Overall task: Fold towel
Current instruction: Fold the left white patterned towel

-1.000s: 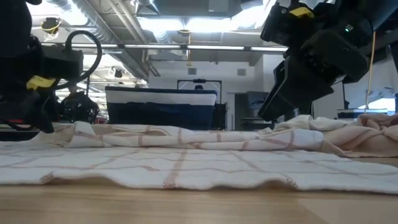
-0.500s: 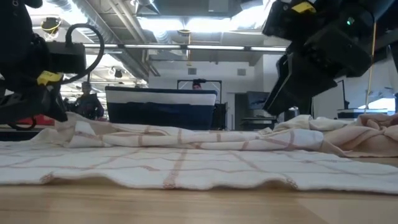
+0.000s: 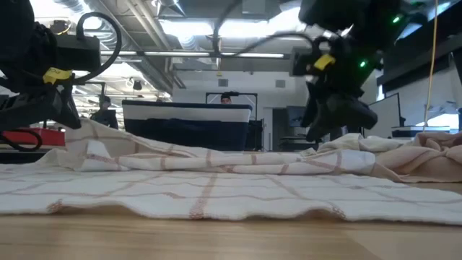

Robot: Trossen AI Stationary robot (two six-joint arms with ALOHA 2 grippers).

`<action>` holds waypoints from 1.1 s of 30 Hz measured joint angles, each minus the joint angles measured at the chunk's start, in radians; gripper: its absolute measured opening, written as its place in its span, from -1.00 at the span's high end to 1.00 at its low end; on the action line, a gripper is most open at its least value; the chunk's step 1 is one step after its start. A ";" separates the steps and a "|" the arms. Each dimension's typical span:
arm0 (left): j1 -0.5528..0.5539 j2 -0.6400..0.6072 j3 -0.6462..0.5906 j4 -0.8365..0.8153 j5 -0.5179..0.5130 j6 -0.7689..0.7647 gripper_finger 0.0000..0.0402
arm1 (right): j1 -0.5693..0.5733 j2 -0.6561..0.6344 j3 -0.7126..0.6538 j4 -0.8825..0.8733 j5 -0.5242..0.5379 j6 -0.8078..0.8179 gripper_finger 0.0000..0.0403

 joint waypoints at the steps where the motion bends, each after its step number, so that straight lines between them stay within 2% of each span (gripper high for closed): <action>1: -0.001 0.000 0.000 0.000 0.000 -0.004 0.97 | -0.012 -0.002 0.000 -0.023 -0.007 -0.001 -0.09; 8: -0.002 0.000 0.000 0.005 -0.001 -0.009 0.96 | -0.028 -0.009 0.035 -0.245 -0.048 -0.036 -0.09; 13: -0.002 0.000 0.000 0.013 -0.012 -0.005 0.97 | -0.028 -0.009 0.036 -0.337 -0.047 -0.059 -0.09; 17: -0.002 0.000 0.000 0.019 -0.012 -0.004 0.98 | -0.028 -0.009 0.013 -0.317 -0.052 -0.063 -0.09; 21: -0.002 0.000 0.000 0.019 -0.013 0.002 0.95 | -0.027 -0.008 -0.049 -0.213 -0.086 -0.058 -0.09; 25: -0.002 0.000 0.000 0.019 -0.013 0.002 0.97 | -0.028 -0.007 -0.080 -0.186 0.021 -0.028 -0.09; 30: -0.002 0.000 0.000 0.019 -0.013 0.003 0.99 | -0.028 -0.007 -0.113 -0.106 0.033 -0.051 -0.08; 33: -0.002 0.000 0.000 0.019 -0.013 0.003 0.97 | -0.028 -0.007 -0.126 -0.083 0.061 -0.051 0.07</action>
